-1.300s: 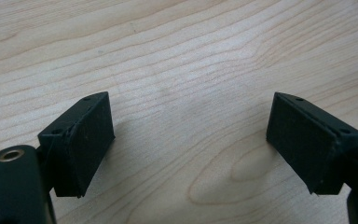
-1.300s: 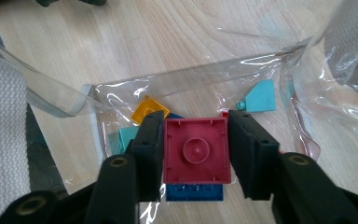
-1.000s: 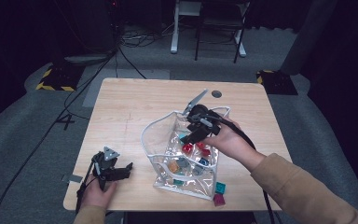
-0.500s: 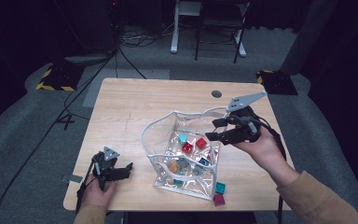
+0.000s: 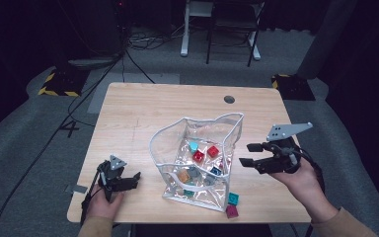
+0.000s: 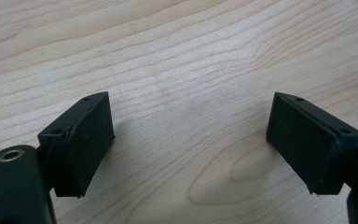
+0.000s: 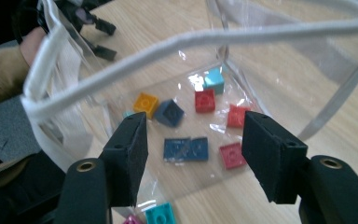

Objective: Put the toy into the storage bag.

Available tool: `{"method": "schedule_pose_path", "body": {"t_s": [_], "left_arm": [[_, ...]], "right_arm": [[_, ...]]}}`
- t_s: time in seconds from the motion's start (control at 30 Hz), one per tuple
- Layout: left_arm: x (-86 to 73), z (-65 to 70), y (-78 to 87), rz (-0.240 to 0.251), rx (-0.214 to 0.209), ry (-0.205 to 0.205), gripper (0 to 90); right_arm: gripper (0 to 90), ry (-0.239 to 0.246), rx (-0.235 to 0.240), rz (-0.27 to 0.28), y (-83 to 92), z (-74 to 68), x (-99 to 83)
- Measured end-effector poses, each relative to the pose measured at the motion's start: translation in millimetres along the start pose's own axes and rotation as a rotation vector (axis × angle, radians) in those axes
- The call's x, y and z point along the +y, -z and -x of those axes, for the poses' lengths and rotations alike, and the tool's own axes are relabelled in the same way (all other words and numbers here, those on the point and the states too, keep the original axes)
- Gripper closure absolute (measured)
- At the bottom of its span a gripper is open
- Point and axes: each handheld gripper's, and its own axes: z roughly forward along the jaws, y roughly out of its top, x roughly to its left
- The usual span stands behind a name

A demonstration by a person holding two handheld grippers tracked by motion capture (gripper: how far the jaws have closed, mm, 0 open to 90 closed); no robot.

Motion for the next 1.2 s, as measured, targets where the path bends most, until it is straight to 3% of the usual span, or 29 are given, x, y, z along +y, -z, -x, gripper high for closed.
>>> {"method": "schedule_pose_path", "body": {"t_s": [0.27, 0.53, 0.87, 1.2], "left_arm": [[0.0, 0.0, 0.0, 0.0, 0.0, 0.0, 15.2], [0.0, 0.0, 0.0, 0.0, 0.0, 0.0, 15.2], [0.0, 0.0, 0.0, 0.0, 0.0, 0.0, 15.2], [0.0, 0.0, 0.0, 0.0, 0.0, 0.0, 15.2]], "right_arm": [[39.3, -0.032, -0.009, -0.031, -15.8, -1.4, -35.4], [38.9, -0.054, 0.013, -0.111, -50.3, -7.8, -69.3], [39.4, -0.056, 0.057, -0.186, -84.9, -17.5, -96.0], [40.0, -0.058, 0.056, -0.238, -103.1, -15.8, -110.4]]}}
